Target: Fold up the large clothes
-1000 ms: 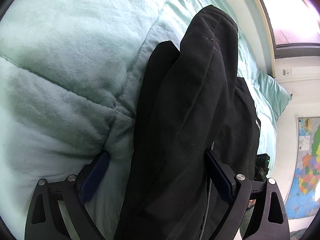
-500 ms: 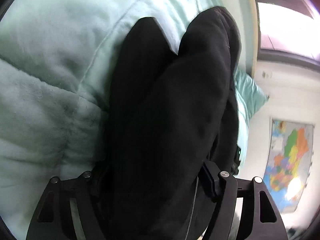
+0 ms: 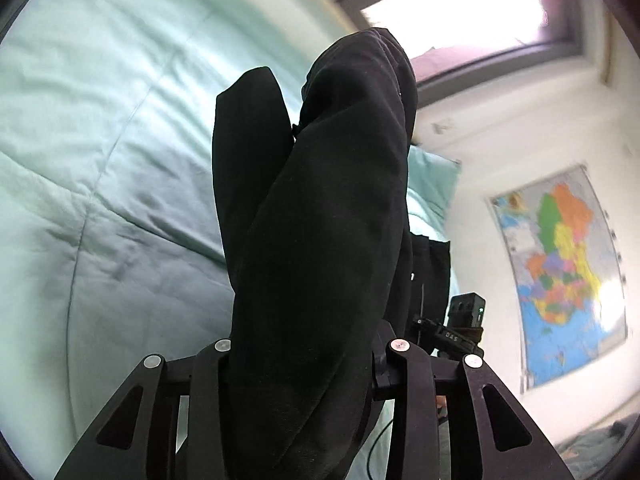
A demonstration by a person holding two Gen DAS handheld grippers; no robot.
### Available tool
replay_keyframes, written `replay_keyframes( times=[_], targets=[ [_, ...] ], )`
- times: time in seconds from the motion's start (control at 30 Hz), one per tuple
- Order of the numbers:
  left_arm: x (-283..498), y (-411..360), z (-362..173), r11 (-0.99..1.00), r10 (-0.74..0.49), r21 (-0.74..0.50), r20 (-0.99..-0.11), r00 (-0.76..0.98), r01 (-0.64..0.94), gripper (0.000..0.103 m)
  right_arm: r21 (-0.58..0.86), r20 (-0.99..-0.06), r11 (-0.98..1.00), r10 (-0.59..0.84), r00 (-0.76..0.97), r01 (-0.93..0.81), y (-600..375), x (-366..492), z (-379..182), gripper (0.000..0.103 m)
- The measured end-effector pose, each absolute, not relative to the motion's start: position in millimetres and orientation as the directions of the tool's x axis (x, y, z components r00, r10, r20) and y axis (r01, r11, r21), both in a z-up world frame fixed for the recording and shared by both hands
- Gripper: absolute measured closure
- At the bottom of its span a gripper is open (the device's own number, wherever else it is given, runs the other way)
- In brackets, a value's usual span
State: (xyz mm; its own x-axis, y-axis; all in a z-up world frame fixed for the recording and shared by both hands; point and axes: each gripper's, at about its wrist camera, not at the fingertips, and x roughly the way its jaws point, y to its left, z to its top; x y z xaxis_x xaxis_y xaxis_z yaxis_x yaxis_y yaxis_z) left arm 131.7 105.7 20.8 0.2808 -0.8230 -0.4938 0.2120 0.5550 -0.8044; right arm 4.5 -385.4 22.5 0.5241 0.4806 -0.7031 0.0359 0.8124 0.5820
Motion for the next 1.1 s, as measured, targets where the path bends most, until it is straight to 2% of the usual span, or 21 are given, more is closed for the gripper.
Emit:
replay_keyframes(
  times=[0.1, 0.23, 0.37, 0.47, 0.6, 0.7, 0.8, 0.87, 0.93, 1.0, 1.1],
  targets=[
    [94, 119, 47, 0.536, -0.837, -0.805, -0.466, 0.288, 0.253, 0.064, 0.578, -0.687, 0.816, 0.473, 0.552, 0.021, -370, -36, 53, 0.066],
    [51, 129, 50, 0.513, -0.851, -0.82, -0.449, 0.272, 0.253, 0.064, 0.539, -0.709, 0.842, 0.439, 0.551, 0.022, -345, -83, 73, 0.066],
    [18, 139, 27, 0.508, -0.854, -0.839, -0.462, 0.238, 0.195, 0.064, 0.518, -0.749, 0.854, 0.421, 0.511, 0.057, -328, -107, 62, 0.066],
    [6, 139, 4, 0.529, -0.842, -0.837, -0.497, 0.21, 0.141, 0.064, 0.519, -0.789, 0.847, 0.424, 0.444, 0.114, -320, -112, 31, 0.066],
    [-1, 148, -56, 0.581, -0.801, -0.814, -0.57, 0.18, 0.008, 0.064, 0.496, -0.841, 0.847, 0.412, 0.351, 0.192, -306, -107, -18, 0.066],
    [-4, 163, -97, 0.632, -0.747, -0.767, -0.642, 0.174, -0.115, 0.059, 0.466, -0.872, 0.834, 0.377, 0.312, 0.297, -310, -102, -50, 0.065],
    [-8, 199, -134, 0.575, -0.743, -0.764, -0.637, 0.203, -0.292, 0.053, 0.511, -0.854, 0.762, 0.398, 0.335, 0.398, -322, -99, -65, 0.06],
    [-11, 217, -146, 0.513, -0.766, -0.783, -0.603, 0.225, -0.352, 0.053, 0.474, -0.877, 0.756, 0.36, 0.319, 0.451, -335, -100, -75, 0.051],
    [-15, 230, -143, 0.488, -0.769, -0.791, -0.59, 0.246, -0.369, 0.053, 0.465, -0.883, 0.736, 0.353, 0.308, 0.491, -342, -104, -78, 0.046],
    [-17, 242, -120, 0.543, -0.728, -0.771, -0.63, 0.272, -0.332, 0.053, 0.469, -0.882, 0.722, 0.355, 0.31, 0.509, -352, -118, -75, 0.045],
    [-23, 259, -78, 0.577, -0.685, -0.77, -0.638, 0.353, -0.272, 0.054, 0.266, -0.951, 0.843, 0.149, 0.271, 0.468, -340, -122, -39, 0.043]
  ],
)
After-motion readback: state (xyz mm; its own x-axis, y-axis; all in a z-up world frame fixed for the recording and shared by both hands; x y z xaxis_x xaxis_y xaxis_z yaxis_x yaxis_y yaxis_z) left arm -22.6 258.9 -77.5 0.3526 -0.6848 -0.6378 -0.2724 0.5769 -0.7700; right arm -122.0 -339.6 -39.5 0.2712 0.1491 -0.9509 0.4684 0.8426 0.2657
